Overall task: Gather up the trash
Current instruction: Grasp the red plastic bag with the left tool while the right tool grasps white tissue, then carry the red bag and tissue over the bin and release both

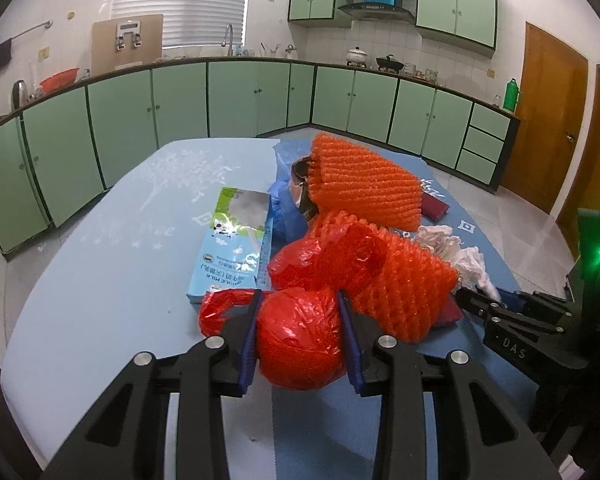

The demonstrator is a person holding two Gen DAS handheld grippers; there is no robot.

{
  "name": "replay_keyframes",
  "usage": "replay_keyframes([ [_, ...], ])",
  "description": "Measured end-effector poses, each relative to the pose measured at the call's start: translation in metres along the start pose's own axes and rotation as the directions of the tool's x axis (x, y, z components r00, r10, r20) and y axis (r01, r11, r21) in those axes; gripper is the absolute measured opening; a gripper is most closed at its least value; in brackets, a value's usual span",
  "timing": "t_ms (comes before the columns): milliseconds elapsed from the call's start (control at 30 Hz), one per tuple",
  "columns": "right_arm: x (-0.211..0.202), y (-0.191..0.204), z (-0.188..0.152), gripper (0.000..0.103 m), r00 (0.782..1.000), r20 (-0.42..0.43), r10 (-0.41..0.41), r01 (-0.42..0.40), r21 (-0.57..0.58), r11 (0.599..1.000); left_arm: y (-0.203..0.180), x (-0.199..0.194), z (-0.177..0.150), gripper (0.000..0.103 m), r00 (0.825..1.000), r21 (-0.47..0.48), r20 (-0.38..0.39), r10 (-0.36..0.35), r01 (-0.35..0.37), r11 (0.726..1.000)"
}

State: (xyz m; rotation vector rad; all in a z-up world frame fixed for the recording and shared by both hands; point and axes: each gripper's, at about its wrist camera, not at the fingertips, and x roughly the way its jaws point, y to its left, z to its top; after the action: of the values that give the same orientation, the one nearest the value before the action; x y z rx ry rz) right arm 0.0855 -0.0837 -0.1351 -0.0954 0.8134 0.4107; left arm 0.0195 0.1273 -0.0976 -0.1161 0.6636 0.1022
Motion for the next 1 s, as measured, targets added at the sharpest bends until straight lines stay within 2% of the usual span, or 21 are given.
replay_keyframes([
  [67, -0.001, 0.0, 0.0, 0.01, 1.0, 0.0, 0.014, -0.014, 0.003, 1.0, -0.001, -0.001, 0.001, 0.035, 1.0, 0.003, 0.006, 0.001, -0.001, 1.0],
  [133, -0.003, -0.001, 0.0, 0.01, 1.0, 0.004, 0.025, -0.025, 0.011, 1.0, -0.002, -0.003, 0.003, 0.035, 1.0, 0.007, 0.012, 0.003, -0.003, 1.0],
  [600, -0.055, -0.009, 0.007, 0.009, 0.993, 0.113, 0.035, -0.037, 0.016, 0.999, -0.013, -0.022, 0.014, 0.035, 0.997, 0.021, 0.069, -0.016, 0.015, 1.0],
  [1000, -0.112, -0.031, 0.019, 0.009, 0.977, 0.214, 0.013, -0.025, 0.053, 0.998, -0.044, -0.032, 0.032, 0.035, 0.99, 0.066, 0.108, -0.09, 0.083, 0.994],
])
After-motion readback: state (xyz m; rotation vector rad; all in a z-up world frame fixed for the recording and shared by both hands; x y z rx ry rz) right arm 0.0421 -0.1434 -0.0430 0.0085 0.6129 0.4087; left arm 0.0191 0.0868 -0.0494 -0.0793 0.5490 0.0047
